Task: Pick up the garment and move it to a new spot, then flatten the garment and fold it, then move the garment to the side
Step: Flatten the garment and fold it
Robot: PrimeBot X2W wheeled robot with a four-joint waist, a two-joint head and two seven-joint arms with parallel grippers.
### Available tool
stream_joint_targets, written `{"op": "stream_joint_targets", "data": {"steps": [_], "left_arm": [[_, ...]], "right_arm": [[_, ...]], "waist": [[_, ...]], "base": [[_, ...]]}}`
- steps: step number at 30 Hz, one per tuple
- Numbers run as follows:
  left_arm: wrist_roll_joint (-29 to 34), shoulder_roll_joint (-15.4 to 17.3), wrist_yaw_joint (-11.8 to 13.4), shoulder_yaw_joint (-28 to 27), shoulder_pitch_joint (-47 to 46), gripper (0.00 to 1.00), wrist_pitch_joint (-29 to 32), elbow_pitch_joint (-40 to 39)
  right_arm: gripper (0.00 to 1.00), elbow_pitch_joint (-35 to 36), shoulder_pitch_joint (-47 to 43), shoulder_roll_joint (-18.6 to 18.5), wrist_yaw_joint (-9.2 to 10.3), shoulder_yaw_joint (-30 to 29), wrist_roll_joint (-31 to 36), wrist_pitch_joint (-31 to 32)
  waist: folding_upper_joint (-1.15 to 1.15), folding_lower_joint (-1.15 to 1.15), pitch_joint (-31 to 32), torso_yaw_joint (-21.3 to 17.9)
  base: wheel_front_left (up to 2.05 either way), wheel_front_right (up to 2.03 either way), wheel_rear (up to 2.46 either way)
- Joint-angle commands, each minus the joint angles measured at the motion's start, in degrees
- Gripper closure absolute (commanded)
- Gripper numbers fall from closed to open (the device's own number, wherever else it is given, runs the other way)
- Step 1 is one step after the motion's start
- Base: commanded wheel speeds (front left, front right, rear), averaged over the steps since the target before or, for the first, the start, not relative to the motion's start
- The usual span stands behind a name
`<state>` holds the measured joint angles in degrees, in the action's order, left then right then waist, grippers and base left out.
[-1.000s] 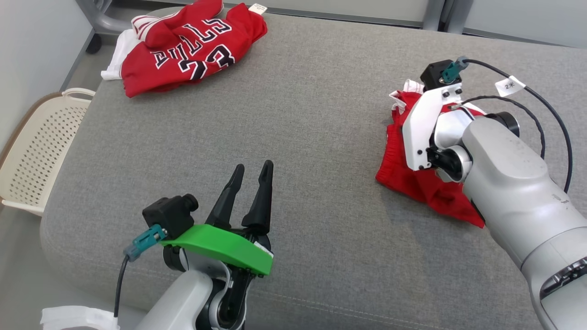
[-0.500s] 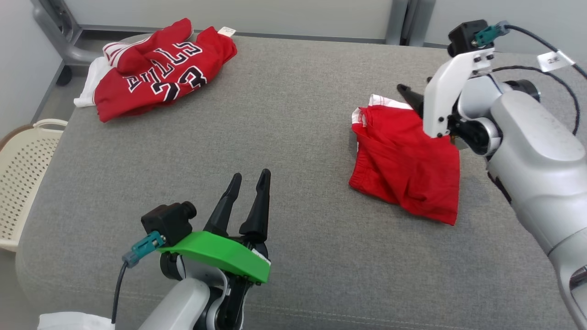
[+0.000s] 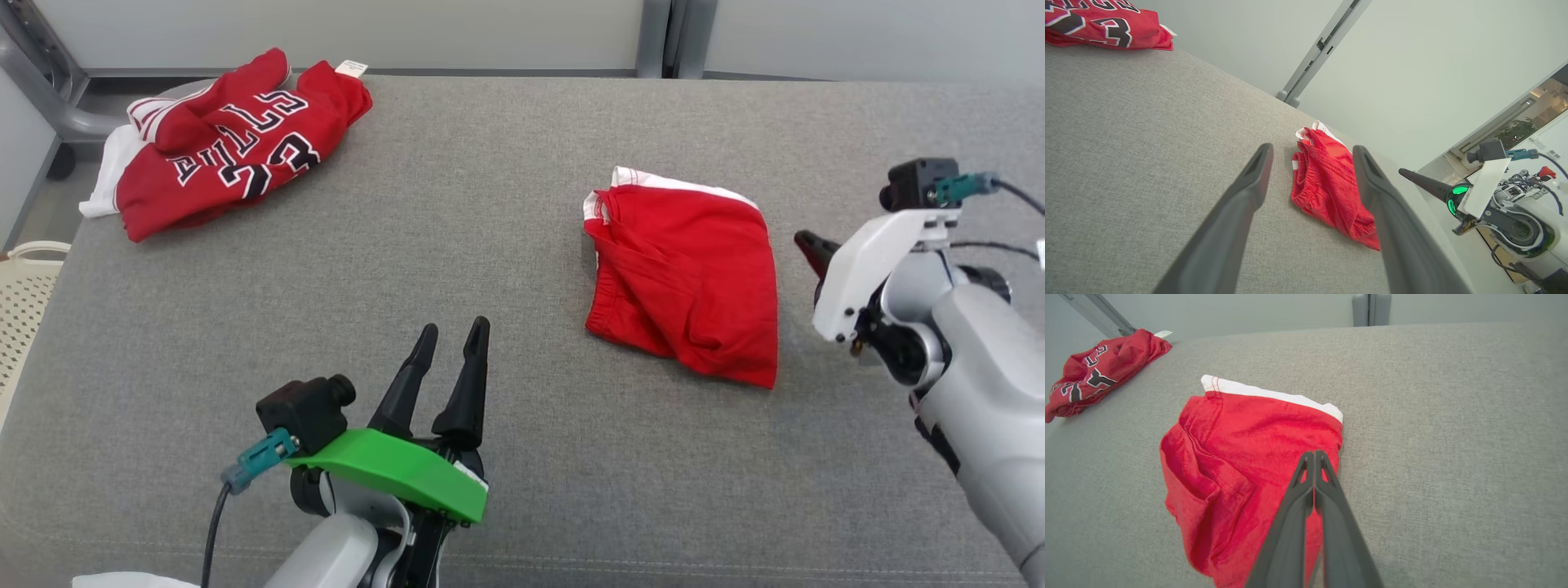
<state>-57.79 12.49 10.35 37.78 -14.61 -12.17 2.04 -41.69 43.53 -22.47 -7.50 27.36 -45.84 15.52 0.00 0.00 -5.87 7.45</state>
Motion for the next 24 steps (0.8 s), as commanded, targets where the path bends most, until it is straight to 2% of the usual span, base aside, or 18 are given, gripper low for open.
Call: {"op": "stream_joint_targets", "data": {"steps": [1,9,24], "left_arm": [[-0.21,0.40,0.29,0.04,0.54,0.00,0.13,-0.32],[0.11,0.43,0.58,-0.24,-0.81,0.00,0.22,-1.03],[0.05,0.45,0.61,-0.82,-1.66,0.00,-0.14,-0.93]], "right_arm": [[1.00,0.78,-2.21,0.55,0.02,0.26,-0.65,-1.01],[1.00,-0.25,-7.80,3.24,0.02,1.48,-1.52,-6.93],[1.00,-0.55,-3.89,5.92,0.02,9.96,-2.56,-10.23]], "waist": [[0.00,0.00,-0.93,0.08],[0.00,0.00,-3.98,1.73],[0.00,0.00,-5.46,4.76]], "base": [[0.00,0.00,0.00],[0.00,0.00,0.00],[0.00,0.00,0.00]]}}
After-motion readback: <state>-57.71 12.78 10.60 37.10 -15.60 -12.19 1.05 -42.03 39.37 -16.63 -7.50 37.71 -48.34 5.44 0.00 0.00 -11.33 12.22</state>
